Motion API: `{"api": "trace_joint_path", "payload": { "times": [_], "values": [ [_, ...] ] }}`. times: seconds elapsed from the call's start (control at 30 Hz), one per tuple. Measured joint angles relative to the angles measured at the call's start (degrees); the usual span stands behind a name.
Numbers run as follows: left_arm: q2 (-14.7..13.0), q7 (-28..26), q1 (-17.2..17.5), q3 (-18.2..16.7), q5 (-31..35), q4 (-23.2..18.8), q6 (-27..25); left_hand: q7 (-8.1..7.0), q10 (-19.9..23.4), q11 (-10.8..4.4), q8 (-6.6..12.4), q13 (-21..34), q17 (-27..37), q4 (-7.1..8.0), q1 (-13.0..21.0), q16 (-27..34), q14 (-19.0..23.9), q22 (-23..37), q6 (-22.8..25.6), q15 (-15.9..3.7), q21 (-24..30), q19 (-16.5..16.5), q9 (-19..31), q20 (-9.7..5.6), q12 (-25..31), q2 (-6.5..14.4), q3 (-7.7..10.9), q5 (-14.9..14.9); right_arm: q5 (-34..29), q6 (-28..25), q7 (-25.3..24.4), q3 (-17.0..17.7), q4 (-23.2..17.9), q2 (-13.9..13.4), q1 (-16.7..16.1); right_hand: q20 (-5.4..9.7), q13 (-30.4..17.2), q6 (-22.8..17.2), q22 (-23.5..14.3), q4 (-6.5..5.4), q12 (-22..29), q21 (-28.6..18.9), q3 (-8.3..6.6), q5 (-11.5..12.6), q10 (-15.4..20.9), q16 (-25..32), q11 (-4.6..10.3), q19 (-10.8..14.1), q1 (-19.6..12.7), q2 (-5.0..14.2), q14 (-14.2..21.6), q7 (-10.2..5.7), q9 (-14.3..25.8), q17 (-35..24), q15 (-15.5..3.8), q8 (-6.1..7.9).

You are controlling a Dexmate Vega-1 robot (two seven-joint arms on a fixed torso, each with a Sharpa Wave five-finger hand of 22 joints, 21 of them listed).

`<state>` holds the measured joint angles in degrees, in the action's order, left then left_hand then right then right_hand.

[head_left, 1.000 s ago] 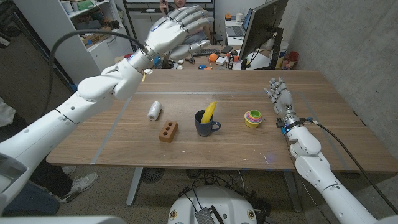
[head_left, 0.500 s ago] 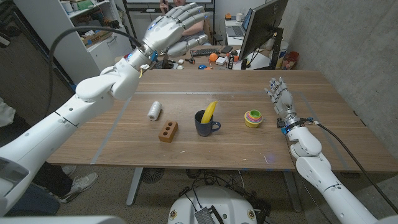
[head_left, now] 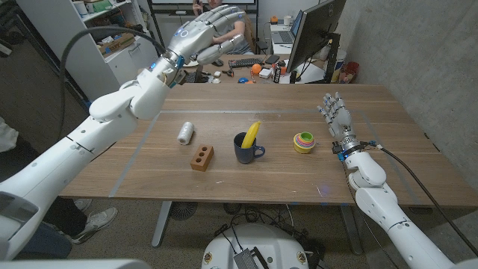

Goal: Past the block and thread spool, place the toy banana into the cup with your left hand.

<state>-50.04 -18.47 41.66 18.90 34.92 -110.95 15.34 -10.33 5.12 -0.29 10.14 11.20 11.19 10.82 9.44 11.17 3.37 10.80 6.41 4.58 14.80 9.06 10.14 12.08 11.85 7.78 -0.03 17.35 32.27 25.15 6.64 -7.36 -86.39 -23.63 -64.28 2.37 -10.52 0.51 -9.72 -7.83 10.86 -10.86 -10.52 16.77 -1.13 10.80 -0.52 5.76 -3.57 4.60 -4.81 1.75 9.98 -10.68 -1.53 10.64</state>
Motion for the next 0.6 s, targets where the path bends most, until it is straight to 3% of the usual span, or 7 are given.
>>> {"api": "trace_joint_path", "payload": {
  "times": [0.3, 0.6],
  "values": [
    [1.1, 5.7, 0.1, -1.0, -9.6, 1.1, 0.9, 0.29, -0.4, 0.39, 0.00, 0.0, 0.0, -0.18, -1.0, 0.0, -0.3, 0.0, -0.3, 0.31, -0.4, -0.5, 0.0, 0.12, 0.0, -0.4, -0.18, 0.0, -0.1, 0.0, -0.1, -0.1, 0.0, 0.0, 0.1, 0.00, 0.0, 0.0, 0.0, -0.06, 0.0, 0.0, 0.41, 0.0, 0.0, 0.0, 0.00, 0.0, 0.0, 0.00, 0.0, 0.00, 0.0, 0.0, 0.00, 0.00],
    [1.9, 8.5, -0.1, -1.3, -13.6, 2.1, 1.8, 0.50, -0.6, 0.60, 0.00, 0.0, 0.0, -0.31, -1.7, 0.0, -0.3, 0.0, -0.5, 0.87, -0.6, -1.1, 0.0, 0.11, 0.0, -0.8, -0.31, 0.0, -0.3, -0.2, -0.1, -0.3, 0.3, 0.0, 0.4, 0.00, 0.0, 0.0, 0.0, 0.00, 0.0, 0.0, 0.47, 0.0, 0.0, 0.0, 0.00, 0.0, 0.0, 0.00, 0.0, 0.00, 0.0, 0.0, 0.00, 0.00]
  ]
}}
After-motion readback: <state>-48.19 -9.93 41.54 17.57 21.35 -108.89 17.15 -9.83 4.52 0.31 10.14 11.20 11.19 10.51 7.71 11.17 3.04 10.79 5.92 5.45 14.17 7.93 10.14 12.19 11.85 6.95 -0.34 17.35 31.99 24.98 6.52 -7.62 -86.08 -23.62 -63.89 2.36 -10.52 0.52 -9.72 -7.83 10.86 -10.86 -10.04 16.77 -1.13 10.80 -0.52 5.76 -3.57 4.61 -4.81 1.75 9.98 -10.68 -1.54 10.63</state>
